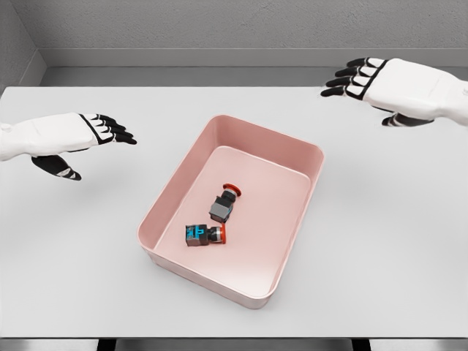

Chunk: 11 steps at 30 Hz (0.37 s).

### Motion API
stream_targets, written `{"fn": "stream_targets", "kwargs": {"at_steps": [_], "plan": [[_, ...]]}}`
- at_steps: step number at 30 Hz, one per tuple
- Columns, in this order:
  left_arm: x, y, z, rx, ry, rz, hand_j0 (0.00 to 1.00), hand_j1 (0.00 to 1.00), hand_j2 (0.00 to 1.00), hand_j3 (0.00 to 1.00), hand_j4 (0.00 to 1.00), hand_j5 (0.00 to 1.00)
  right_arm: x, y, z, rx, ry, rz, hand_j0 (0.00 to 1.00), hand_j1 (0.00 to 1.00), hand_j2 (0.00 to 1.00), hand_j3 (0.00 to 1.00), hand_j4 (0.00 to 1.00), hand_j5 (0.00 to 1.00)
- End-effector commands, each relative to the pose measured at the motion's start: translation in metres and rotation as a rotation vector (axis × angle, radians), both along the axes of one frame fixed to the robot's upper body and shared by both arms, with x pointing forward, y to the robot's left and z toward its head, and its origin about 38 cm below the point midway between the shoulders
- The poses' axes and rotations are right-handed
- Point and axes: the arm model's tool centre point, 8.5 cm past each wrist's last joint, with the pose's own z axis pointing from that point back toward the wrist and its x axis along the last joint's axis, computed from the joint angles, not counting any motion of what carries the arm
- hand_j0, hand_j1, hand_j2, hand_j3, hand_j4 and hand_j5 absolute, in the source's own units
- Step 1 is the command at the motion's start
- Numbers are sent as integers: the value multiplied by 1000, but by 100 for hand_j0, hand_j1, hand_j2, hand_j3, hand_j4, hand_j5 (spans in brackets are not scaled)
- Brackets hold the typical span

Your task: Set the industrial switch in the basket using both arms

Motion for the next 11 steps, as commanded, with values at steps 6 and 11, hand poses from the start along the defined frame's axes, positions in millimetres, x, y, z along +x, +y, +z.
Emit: {"fn": "stream_targets", "kwargs": {"at_steps": [6,11], "plan": [[-1,-1,-8,-3,24,2,100,100,100,100,100,100,4,5,-28,-70,64,-3,100,100,100,100,100,100],[-1,-1,-8,-3,23,2,100,100,100,100,100,100,4,4,-29,-83,72,-5,100,100,100,100,100,100]]}}
